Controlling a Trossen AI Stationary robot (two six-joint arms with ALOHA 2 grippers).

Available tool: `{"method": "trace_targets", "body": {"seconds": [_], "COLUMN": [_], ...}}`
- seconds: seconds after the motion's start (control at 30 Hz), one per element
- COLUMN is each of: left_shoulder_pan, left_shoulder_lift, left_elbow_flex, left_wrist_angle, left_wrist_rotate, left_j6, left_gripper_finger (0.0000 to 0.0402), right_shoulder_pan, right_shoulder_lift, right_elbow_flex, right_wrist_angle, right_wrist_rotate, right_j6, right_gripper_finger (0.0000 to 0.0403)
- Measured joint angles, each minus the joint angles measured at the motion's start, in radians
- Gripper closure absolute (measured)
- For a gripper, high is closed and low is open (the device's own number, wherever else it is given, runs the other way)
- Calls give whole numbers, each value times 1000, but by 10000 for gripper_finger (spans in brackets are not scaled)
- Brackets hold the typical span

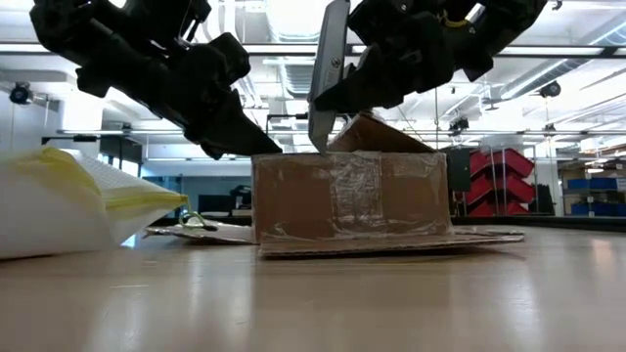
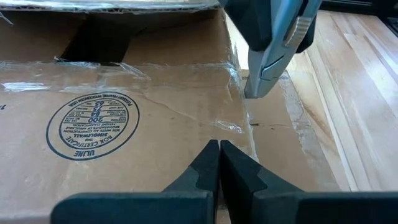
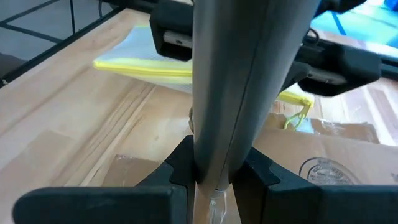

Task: Unpack boxes
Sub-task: Break down the brown box using the gray cutter

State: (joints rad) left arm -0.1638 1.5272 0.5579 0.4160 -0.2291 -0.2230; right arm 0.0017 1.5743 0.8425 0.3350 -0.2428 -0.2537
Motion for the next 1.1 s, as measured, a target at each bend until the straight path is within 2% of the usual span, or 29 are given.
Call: {"method": "trace_targets", "body": {"seconds": [0.67, 1.1], "left_shoulder_pan": [0, -8], "left_shoulder_lift": [1, 28], "left_elbow_flex": [-3, -6], "left_wrist_angle": [3, -6], "left_wrist_rotate": [8, 11], "left_j6": [1, 45], "left_gripper_finger": [401, 401], "right_shoulder_pan": [-4, -9], "right_shoulder_lift": [-17, -114], "right_elbow_flex": [2, 0], "right_wrist_angle": [-50, -240], "right_wrist_rotate": [7, 7], "right_j6": [7, -15], "right_gripper_finger": [349, 349]}}
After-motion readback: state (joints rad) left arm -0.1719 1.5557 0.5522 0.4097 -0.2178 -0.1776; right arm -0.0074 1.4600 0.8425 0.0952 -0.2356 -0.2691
